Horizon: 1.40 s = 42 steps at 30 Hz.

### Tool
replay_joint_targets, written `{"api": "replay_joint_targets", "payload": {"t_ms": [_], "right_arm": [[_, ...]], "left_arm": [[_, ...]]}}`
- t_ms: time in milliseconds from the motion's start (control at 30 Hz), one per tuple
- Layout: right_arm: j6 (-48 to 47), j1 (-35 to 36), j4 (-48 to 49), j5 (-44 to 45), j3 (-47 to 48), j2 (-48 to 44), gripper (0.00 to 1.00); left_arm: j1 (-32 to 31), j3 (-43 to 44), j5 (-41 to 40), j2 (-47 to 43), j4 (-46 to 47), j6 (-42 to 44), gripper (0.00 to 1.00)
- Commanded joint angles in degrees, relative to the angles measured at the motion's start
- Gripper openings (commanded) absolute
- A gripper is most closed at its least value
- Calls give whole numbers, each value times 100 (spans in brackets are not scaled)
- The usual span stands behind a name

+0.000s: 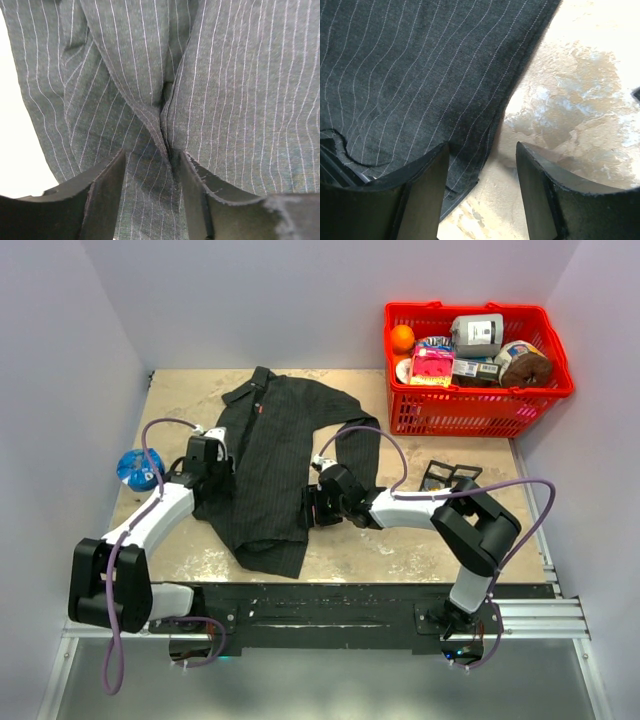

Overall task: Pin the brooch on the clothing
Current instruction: Flatten out the crumpled clothing at the center of the board.

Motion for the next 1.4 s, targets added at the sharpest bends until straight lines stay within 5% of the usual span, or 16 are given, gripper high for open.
{"api": "replay_joint_targets", "payload": {"t_ms": [0, 367, 633, 800, 1033, 1133, 1367], "right_arm": [[104, 29, 237, -164, 72, 96, 57], [122, 38, 351, -340, 64, 246, 49], [96, 38, 439, -551, 73, 281, 22], [122, 21, 352, -481, 90, 255, 0], [61, -6, 96, 63, 99, -114, 0], [192, 64, 280, -434, 3, -229, 1], [447, 302, 404, -569, -16, 43, 50]], "left_arm": [[-6, 104, 79, 104, 8, 29, 48], [-6, 104, 141, 236, 17, 64, 19], [-6, 95, -61, -71, 69, 11, 0], [-6, 51, -149, -370, 175, -33, 0], [-6, 42, -193, -704, 228, -77, 0], [-6, 33, -88, -731, 263, -86, 0], [-6, 59, 202, -424, 184, 37, 0]]}}
